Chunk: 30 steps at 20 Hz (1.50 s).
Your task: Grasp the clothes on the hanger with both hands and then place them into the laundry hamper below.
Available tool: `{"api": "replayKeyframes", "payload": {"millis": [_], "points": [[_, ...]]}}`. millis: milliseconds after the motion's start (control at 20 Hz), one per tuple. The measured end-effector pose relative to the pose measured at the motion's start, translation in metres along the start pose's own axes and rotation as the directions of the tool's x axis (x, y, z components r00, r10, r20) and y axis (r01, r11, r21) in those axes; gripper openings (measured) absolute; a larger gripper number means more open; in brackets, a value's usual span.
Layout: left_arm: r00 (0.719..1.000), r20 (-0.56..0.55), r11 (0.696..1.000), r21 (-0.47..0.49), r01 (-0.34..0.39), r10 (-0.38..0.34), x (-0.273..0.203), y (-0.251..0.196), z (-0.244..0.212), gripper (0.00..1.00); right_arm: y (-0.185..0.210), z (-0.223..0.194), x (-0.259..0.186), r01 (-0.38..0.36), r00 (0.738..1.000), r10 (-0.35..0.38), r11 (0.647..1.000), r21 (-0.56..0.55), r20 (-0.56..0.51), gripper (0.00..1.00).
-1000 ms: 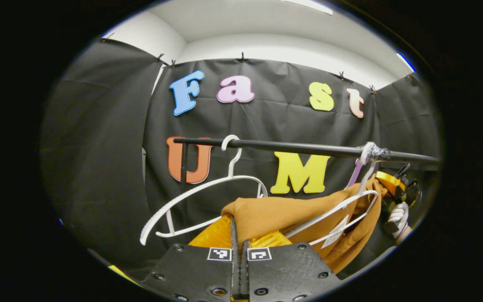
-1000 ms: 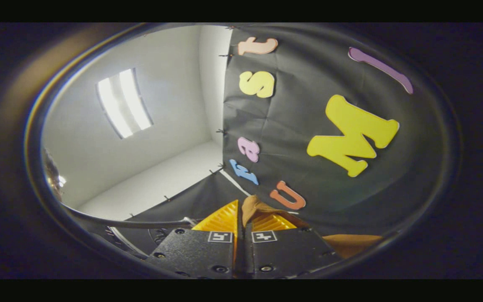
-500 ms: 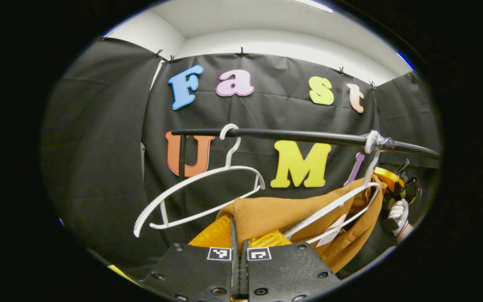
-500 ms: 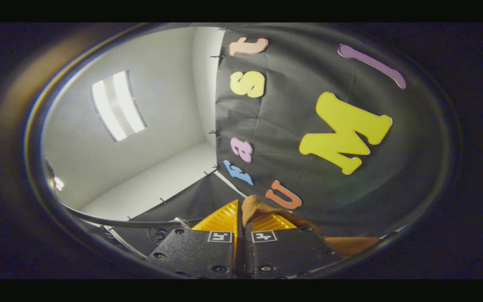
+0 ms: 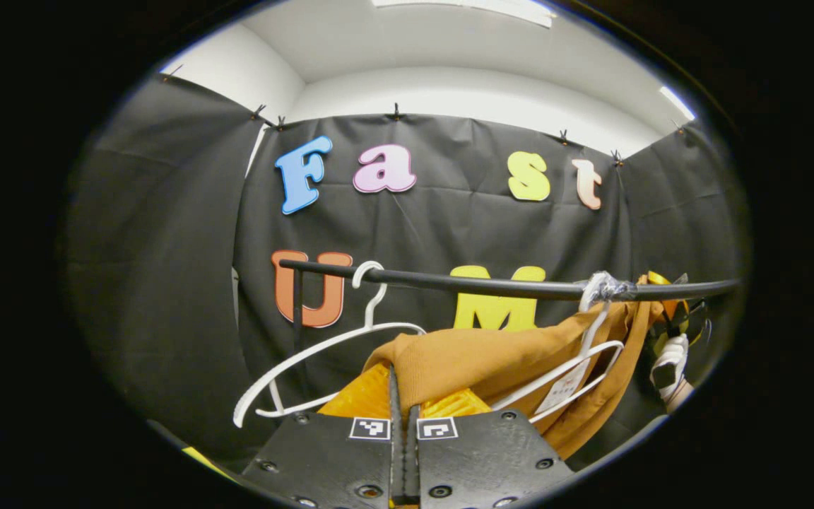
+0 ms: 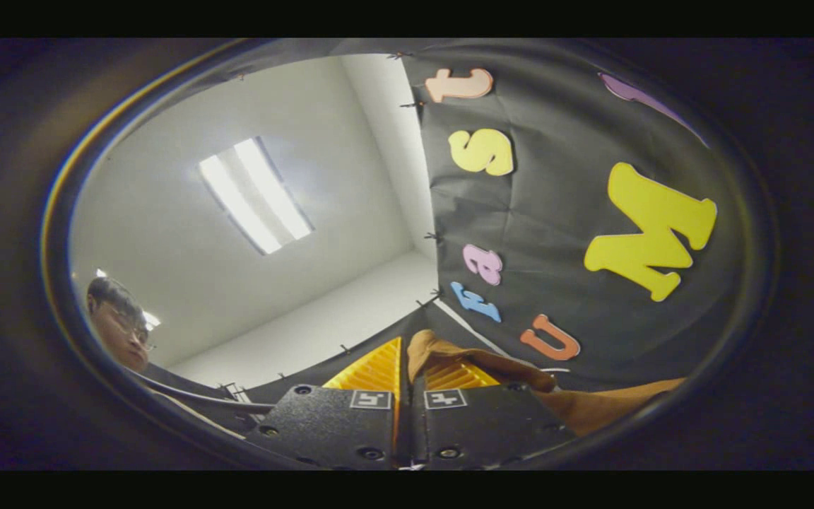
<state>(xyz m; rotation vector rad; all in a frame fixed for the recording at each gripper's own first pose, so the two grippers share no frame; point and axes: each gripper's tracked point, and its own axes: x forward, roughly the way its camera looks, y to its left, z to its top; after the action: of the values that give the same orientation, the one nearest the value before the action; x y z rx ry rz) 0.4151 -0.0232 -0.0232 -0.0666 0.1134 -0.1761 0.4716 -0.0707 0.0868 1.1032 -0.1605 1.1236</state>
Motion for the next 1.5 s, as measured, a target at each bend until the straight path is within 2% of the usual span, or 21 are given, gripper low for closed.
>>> {"api": "replayKeyframes", "payload": {"millis": [100, 250, 450, 500, 600, 800, 850, 950, 1000, 1100, 1400, 1500], "points": [[1.0, -0.009, 1.0, -0.003, 0.02, -0.02, 0.0, -0.01, -0.002, 0.0, -0.016, 0.006, -0.013, 0.057, 0.998, -0.056, 0.998, -0.01, 0.018, 0.04], [0.999, -0.027, 0.999, 0.03, 0.044, -0.044, 0.001, -0.022, -0.007, 0.0, -0.049, 0.007, -0.033, 0.143, 0.988, -0.145, 0.989, 0.039, 0.058, 0.04], [0.997, -0.051, 0.998, 0.026, 0.053, -0.052, 0.009, -0.025, -0.014, 0.0, -0.092, 0.001, -0.039, 0.265, 0.962, -0.267, 0.963, 0.041, 0.05, 0.02], [0.997, -0.053, 0.998, 0.033, 0.054, -0.052, 0.011, -0.023, -0.015, 0.04, -0.097, -0.001, -0.038, 0.29, 0.956, -0.292, 0.956, 0.041, 0.04, 0.03], [0.997, -0.063, 0.998, 0.027, 0.055, -0.053, 0.015, -0.018, -0.02, 0.0, -0.099, -0.003, -0.034, 0.284, 0.958, -0.286, 0.958, 0.043, 0.033, 0.04], [0.994, -0.069, 0.997, -0.007, 0.08, -0.08, 0.013, -0.011, -0.032, 0.0, -0.132, -0.026, -0.029, 0.34, 0.94, -0.338, 0.938, 0.059, -0.04, 0.04], [0.994, -0.071, 0.996, -0.016, 0.083, -0.084, 0.013, -0.009, -0.035, 0.04, -0.138, -0.028, -0.03, 0.348, 0.937, -0.346, 0.935, 0.064, -0.049, 0.04], [0.993, -0.075, 0.995, -0.046, 0.09, -0.094, 0.011, -0.007, -0.041, 0.0, -0.149, -0.035, -0.033, 0.363, 0.932, -0.359, 0.925, 0.107, -0.058, 0.03], [0.993, -0.077, 0.995, -0.05, 0.086, -0.09, 0.012, -0.002, -0.044, 0.04, -0.152, -0.04, -0.033, 0.365, 0.931, -0.359, 0.922, 0.128, -0.065, 0.03], [0.992, -0.086, 0.993, -0.086, 0.083, -0.091, 0.013, 0.007, -0.052, 0.0, -0.16, -0.051, -0.031, 0.365, 0.931, -0.355, 0.915, 0.173, -0.084, 0.04], [0.989, -0.075, 0.963, -0.248, 0.105, -0.127, 0.012, 0.027, -0.071, 0.0, -0.164, -0.068, -0.023, 0.312, 0.95, -0.29, 0.911, 0.271, -0.119, 0.03], [0.988, -0.056, 0.948, -0.294, 0.121, -0.144, 0.007, 0.024, -0.076, 0.0, -0.171, -0.072, -0.024, 0.31, 0.951, -0.287, 0.886, 0.346, -0.119, 0.03]]}}
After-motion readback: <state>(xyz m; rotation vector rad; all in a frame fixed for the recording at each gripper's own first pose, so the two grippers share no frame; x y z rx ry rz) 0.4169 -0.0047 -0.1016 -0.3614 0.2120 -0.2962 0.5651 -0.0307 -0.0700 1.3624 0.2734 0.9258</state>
